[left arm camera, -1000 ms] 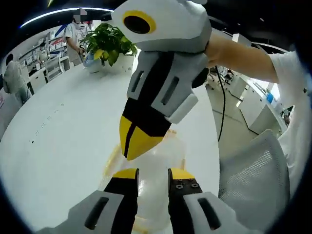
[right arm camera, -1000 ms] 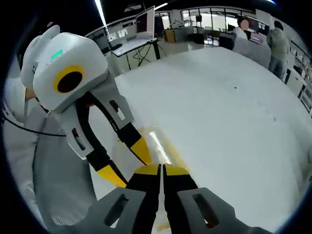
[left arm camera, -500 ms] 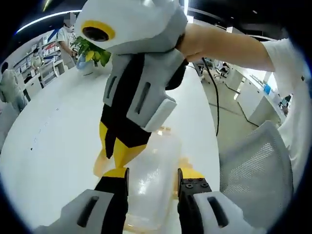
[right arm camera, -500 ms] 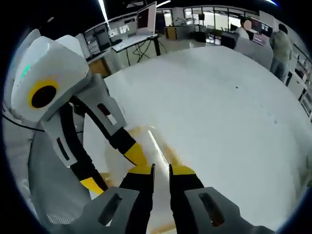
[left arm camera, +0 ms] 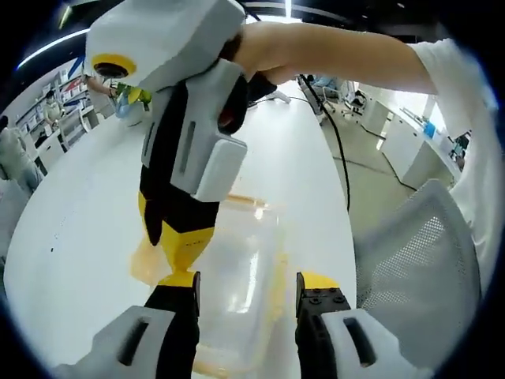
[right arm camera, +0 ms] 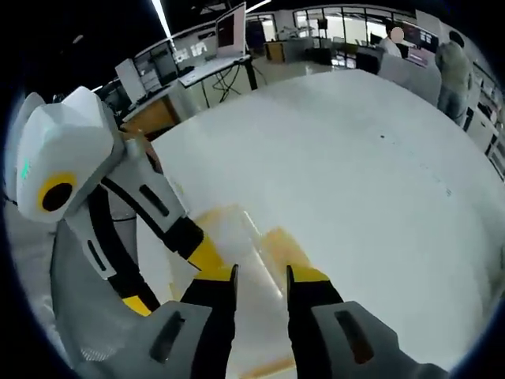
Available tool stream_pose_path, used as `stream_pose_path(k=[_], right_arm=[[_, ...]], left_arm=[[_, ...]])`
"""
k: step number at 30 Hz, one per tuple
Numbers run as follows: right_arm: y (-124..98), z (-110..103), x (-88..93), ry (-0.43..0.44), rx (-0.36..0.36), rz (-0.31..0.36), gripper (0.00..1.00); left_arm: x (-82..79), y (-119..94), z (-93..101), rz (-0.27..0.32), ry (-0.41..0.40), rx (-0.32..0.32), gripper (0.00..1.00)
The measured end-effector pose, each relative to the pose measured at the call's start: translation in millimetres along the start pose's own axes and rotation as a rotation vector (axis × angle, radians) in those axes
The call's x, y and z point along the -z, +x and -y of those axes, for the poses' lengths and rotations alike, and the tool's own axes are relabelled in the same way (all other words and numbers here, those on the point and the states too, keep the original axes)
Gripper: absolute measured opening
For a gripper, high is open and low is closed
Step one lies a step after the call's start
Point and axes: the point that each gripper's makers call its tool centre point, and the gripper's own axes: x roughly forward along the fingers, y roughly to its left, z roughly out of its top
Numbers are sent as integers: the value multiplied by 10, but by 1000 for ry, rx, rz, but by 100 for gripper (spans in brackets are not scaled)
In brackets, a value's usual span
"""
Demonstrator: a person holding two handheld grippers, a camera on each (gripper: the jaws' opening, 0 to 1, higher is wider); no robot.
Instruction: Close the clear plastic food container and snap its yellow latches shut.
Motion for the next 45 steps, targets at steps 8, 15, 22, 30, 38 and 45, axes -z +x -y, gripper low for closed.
stream_pose_path(k=[8,15,22,30,38,45], right_arm=[[67,14,73,-4,-34,-46,25],[80,60,126,2,-33,-74,28],[19,145,145,-38,-35,-150,32],[-46,92,106,-45,-90,-134,29],[35,88,166,-20,-98,-138,26],[101,61,132,-45,-122,-141,24]], left_arm=[[18,0,13,-8,21,-1,43],[39,-10,1,-12,32,-13,44],[60,23,-7,-33,108,-52,51],[88,64,-7,-74,256,-94,48],[114,88,-32,-111,333,-155,46],[90,91,-59,-96,283,-153,45]])
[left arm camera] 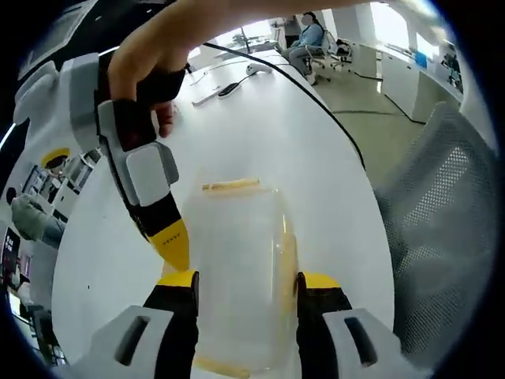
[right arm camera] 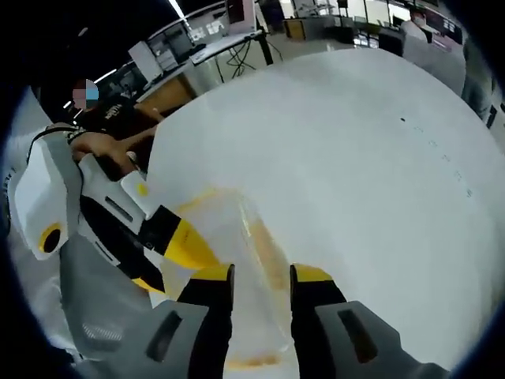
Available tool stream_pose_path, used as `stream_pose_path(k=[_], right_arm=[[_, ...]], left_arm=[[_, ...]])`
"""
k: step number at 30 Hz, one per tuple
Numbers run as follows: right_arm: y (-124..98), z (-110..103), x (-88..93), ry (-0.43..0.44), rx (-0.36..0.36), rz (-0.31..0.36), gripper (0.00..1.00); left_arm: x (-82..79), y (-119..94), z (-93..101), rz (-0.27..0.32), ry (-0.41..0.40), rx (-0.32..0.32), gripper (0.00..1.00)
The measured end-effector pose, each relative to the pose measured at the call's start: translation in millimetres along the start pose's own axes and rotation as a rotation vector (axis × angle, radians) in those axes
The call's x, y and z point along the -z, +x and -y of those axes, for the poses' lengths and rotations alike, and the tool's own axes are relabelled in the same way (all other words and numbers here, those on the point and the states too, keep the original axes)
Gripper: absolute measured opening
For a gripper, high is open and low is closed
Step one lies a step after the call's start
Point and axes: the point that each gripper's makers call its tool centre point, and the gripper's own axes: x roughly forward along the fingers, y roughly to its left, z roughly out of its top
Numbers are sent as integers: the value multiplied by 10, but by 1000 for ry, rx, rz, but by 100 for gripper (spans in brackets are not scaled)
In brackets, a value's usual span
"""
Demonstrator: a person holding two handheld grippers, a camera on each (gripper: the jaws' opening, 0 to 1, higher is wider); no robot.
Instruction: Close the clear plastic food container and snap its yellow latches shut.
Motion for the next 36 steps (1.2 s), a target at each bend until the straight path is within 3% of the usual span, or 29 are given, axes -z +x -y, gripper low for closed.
stream_pose_path(k=[10,15,19,20,29,36], right_arm=[[60,-22,-69,14,-90,7,18],[66,1,-77,-25,-96,2,18],[74,3,-72,-23,-109,-7,18],[76,1,-69,-8,-115,-15,18],[76,-13,-50,0,-111,-30,17],[78,1,-54,-4,-114,-31,17]], left_arm=[[7,19,4,-6,40,-9,45],[12,35,5,-17,50,-27,46],[15,42,5,-21,60,-28,46],[22,49,8,-30,94,-39,45],[22,64,3,-44,82,-56,44],[40,83,22,-52,123,-97,43]])
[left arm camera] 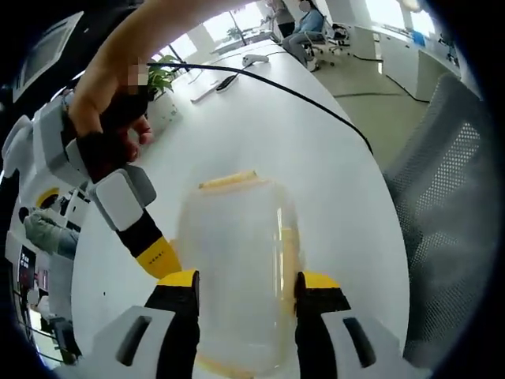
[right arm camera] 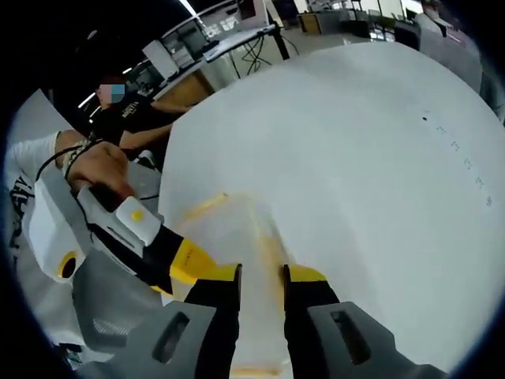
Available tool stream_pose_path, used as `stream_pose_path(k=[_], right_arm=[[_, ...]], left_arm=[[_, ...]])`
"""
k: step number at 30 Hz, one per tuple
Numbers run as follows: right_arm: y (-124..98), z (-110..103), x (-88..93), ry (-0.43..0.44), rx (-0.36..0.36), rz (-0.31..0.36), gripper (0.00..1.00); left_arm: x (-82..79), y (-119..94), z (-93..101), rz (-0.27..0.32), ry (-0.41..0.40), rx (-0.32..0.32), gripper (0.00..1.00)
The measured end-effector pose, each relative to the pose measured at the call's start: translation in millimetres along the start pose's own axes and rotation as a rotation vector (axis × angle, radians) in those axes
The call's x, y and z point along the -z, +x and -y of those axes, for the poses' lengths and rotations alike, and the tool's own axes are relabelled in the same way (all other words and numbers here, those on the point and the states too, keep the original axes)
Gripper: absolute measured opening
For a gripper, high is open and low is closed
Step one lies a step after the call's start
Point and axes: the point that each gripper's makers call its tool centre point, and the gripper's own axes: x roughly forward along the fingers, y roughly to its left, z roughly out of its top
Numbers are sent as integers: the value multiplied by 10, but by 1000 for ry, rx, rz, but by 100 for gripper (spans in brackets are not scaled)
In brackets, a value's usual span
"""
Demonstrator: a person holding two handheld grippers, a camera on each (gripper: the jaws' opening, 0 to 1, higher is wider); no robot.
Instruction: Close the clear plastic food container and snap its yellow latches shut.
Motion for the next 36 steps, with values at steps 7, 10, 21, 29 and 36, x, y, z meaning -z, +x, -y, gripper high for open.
stream_pose_path(k=[7,10,21,29,36], right_arm=[[9,-13,-3,3,5,-12,17],[20,-11,-6,10,1,-9,17],[34,-1,-5,39,-37,-28,16],[39,5,-4,59,-67,-95,16],[44,82,7,149,-122,-97,14]], left_arm=[[14,-6,2,0,12,-12,41],[-10,-21,-19,8,7,-21,40],[-8,1,-18,-9,27,-39,41],[-7,12,-17,-11,27,-39,41],[-23,30,15,-15,42,-44,41]])
